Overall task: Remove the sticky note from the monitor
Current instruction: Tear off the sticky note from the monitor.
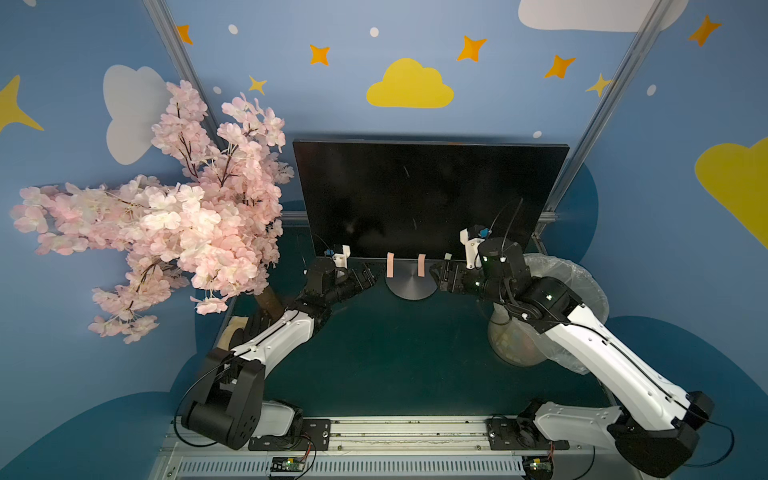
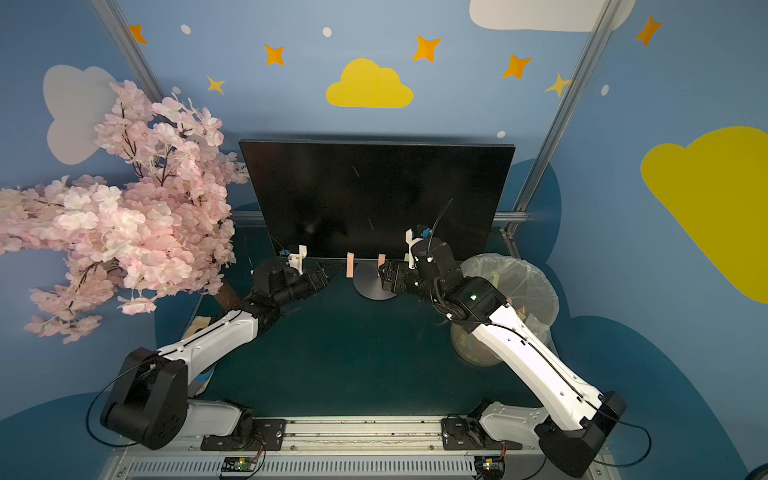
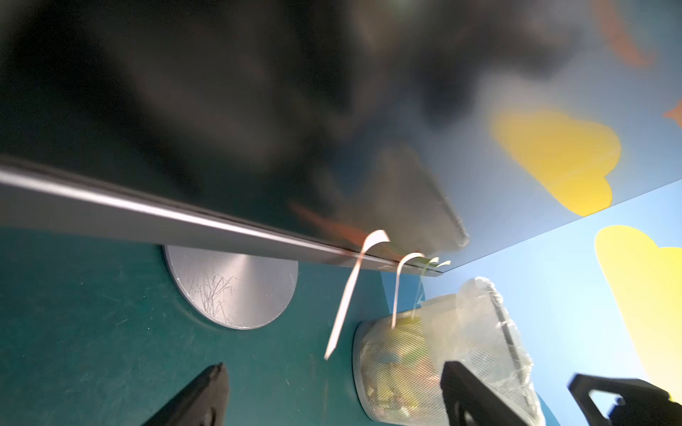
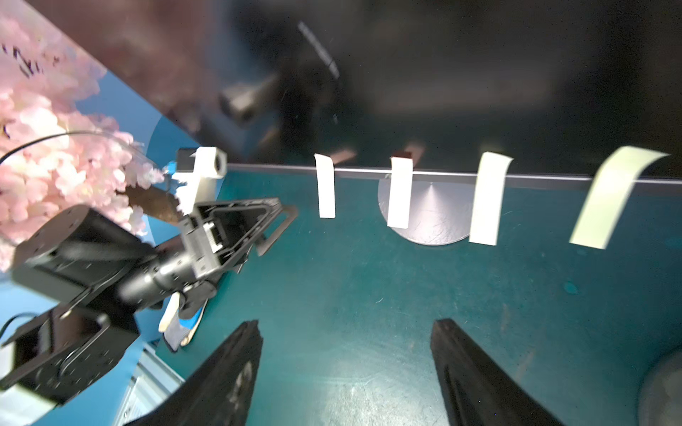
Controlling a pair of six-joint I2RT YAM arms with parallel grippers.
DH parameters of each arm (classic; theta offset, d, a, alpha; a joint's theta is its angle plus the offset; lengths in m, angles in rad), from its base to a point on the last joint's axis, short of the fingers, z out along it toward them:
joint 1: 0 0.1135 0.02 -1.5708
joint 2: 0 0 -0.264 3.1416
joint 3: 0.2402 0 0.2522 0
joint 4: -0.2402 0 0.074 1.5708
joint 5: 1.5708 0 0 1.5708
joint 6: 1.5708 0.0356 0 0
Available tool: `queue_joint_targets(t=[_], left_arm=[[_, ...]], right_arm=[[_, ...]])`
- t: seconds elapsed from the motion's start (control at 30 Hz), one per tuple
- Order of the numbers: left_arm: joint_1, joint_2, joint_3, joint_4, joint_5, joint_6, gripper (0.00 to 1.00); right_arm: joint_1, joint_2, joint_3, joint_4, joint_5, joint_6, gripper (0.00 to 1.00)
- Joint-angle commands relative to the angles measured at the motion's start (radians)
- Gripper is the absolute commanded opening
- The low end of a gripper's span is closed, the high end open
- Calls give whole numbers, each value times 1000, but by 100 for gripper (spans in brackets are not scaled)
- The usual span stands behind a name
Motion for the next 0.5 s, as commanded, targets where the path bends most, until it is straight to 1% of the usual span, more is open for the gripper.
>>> queue_joint_targets(t=[0.0,0.13,0.47], left_arm=[[1,59,-23,188,38,-103,86],[-7,121,-31,275,58,-160,78],[-42,150,-25,298,42,-147,67]], right_arm=[[33,12,-23,73,-8,-42,78],[63,32,-40,101,1,-49,78],[86,59,-57,115,8,-47,78]])
